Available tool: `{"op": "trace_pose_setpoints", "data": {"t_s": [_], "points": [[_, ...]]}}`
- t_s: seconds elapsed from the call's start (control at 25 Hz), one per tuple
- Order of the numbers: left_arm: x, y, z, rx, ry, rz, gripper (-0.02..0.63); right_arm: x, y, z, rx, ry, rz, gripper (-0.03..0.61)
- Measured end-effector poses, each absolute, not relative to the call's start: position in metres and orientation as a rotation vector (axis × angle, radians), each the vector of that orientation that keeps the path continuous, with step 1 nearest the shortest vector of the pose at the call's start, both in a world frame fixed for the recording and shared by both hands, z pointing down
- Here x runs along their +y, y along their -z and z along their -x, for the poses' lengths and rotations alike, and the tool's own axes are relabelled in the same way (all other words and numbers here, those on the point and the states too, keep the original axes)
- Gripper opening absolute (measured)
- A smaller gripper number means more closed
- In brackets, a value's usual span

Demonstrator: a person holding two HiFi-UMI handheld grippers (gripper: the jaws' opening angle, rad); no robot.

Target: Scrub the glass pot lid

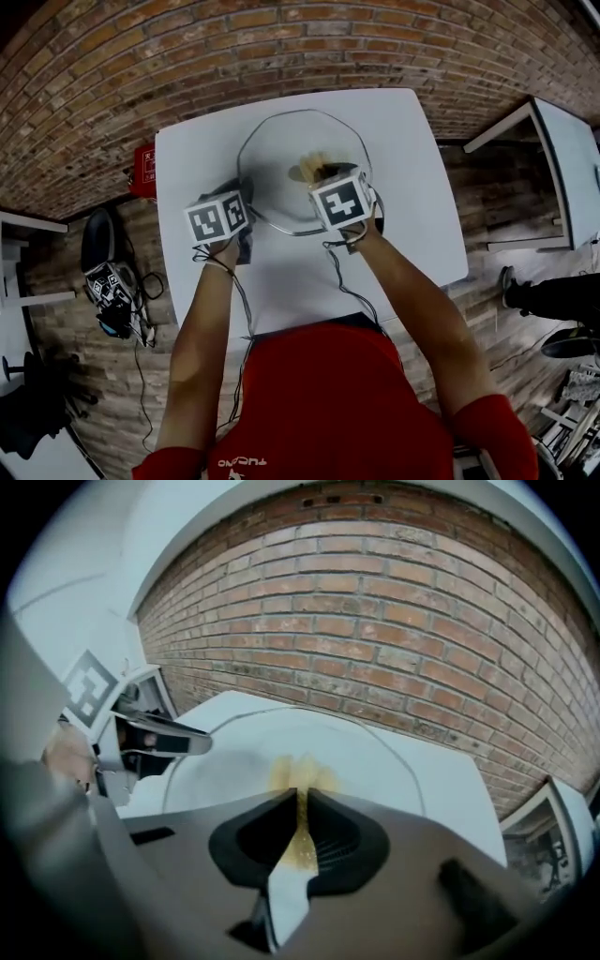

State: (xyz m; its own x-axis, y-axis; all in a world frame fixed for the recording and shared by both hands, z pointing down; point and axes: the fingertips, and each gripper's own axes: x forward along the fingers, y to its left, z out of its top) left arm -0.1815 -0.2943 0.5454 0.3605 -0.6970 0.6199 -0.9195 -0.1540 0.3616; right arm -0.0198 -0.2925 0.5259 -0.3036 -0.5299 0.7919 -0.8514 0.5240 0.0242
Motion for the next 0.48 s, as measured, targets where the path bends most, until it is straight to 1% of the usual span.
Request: {"op": "trace_pose_setpoints", "data": {"t_s": [0.12, 0.2, 0.32, 0.48], "points": [[-0.294, -0.546, 0.181, -1.405, -0.404, -1.916, 0.107, -0.261, -0.525, 0.066, -2.061, -0.544, -1.008, 0.051], [-0.293, -0.547, 0.182, -1.406, -0.406, -1.912, 0.107, -0.249, -0.528, 0.082, -2.074, -0.520, -0.968, 0.051], [-0.292, -0.546, 0.181, -1.409, -0.404, -1.910, 0.107, -0.235, -0.537, 0.087, -2.061, -0.521, -0.931, 0.051], [-0.291, -0.546, 0.180, -1.414, -0.400, -1.909, 0.107, -0.234, -0.542, 0.073, -2.032, -0.511, -0.935, 0.051]]}}
